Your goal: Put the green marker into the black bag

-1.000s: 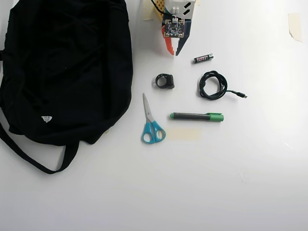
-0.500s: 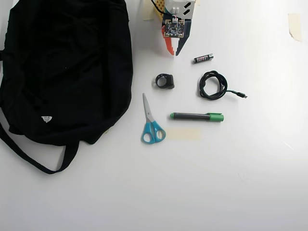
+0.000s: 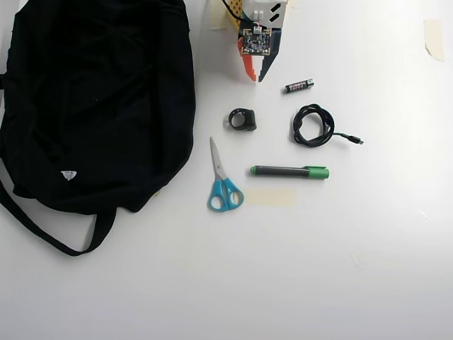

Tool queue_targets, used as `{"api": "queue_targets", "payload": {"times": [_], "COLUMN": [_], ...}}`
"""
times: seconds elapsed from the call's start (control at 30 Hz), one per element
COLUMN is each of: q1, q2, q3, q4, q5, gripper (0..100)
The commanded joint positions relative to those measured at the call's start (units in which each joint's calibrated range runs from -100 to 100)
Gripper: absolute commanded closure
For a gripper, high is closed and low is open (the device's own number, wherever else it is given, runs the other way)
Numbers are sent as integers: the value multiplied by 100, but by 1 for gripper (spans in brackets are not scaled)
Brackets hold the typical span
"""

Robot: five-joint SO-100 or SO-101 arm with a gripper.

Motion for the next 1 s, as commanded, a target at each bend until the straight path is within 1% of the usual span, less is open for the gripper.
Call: {"api": "queue_targets", "payload": {"times": [0.0,0.37,0.53,0.63,0.77,0.97], "q1": [0,0,-30,-30,-30,-38], "q2": [-75,-75,-58,-42,158,1469], "q3": [180,171,180,72,-189,-1195], "q4": [95,26,-431,-758,-1473,-2834], "q5": [-13,-55,-65,-65,-65,-65], "gripper": [98,98,98,98,98,98]}}
